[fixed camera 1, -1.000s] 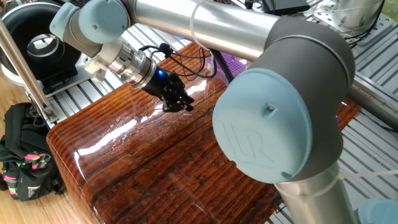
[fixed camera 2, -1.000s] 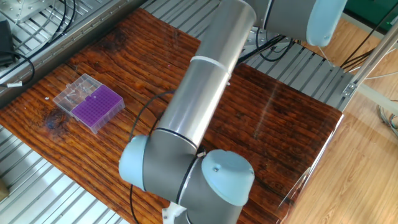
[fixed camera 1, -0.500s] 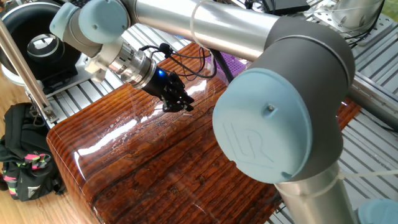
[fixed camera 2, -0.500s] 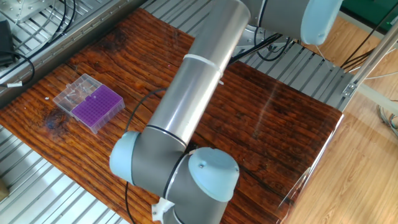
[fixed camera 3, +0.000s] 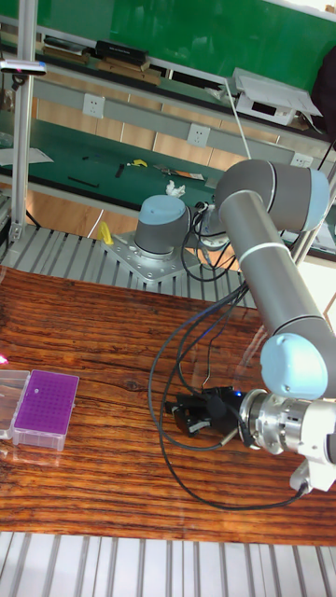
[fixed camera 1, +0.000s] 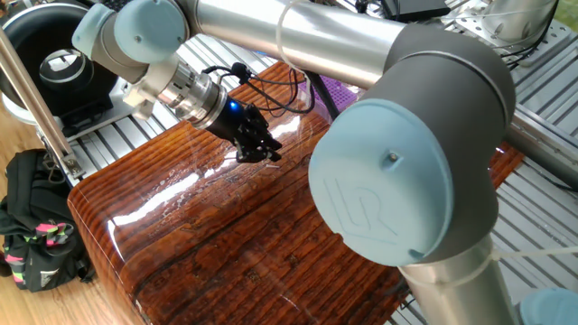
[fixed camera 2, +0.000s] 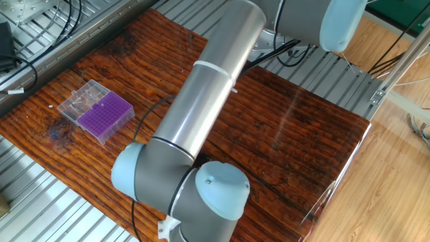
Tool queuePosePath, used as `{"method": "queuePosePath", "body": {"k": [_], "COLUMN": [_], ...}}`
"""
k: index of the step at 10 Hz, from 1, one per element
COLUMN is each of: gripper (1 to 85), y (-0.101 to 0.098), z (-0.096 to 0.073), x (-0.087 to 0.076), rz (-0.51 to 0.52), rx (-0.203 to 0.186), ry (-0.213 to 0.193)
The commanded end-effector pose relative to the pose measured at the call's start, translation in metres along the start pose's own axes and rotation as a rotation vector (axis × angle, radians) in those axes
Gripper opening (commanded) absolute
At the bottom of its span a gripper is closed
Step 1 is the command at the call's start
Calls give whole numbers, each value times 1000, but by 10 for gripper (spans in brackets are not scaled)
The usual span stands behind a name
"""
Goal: Insert a small pipette tip into the holder for small pipette tips
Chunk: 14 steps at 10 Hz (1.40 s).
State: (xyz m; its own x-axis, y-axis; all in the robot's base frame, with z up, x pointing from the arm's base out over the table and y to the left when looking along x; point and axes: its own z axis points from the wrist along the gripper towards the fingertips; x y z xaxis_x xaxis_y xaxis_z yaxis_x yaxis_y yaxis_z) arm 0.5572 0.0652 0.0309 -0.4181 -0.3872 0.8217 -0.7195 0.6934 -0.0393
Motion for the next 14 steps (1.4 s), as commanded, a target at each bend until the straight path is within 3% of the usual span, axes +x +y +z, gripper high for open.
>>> {"method": "queuePosePath", "body": {"k": [1,3,5,7,9,10,11,12,14], "gripper": [340,337,327,327,327,317,313,313,310], "y": [6,20,18,14,21,21,20,8,7], "z": [-8,-7,-6,-3,0,0,1,2,4], "x": [-8,-15,-6,-2,-5,1,-1,1,3], "rz": [-5,3,4,-17,-26,-25,-9,13,8], "rx": [-48,-57,-51,-55,-88,-98,-95,-45,-47], "ry": [-10,-10,6,-4,-23,-7,-16,-4,13]}}
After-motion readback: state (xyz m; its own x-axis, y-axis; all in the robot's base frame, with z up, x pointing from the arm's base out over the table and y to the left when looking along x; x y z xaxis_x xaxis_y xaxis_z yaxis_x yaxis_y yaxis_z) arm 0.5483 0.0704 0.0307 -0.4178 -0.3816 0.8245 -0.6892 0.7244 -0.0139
